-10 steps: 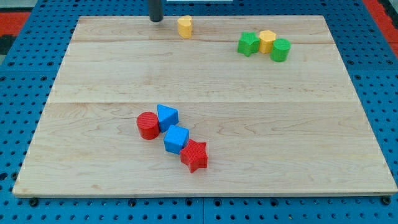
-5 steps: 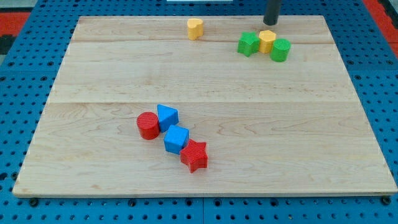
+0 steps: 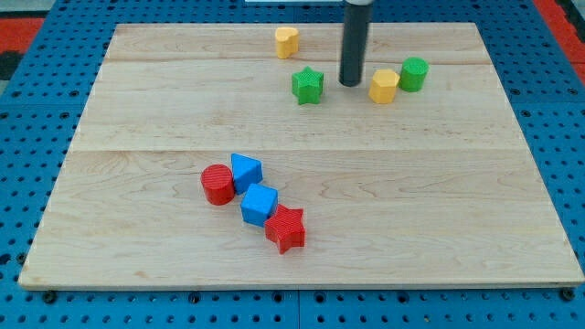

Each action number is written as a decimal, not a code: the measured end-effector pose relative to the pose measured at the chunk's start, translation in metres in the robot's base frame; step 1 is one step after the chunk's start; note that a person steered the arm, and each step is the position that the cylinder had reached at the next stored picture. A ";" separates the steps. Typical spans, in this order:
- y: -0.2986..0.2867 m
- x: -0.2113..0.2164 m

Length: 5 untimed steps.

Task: Move the green star closer to the yellow heart

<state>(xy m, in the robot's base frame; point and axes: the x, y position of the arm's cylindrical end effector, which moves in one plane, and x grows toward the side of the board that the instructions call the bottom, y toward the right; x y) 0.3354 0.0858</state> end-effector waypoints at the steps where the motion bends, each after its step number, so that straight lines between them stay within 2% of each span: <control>1: -0.053 0.024; 2: -0.082 -0.002; 3: -0.085 -0.016; 4: -0.044 -0.014; 5: -0.002 -0.061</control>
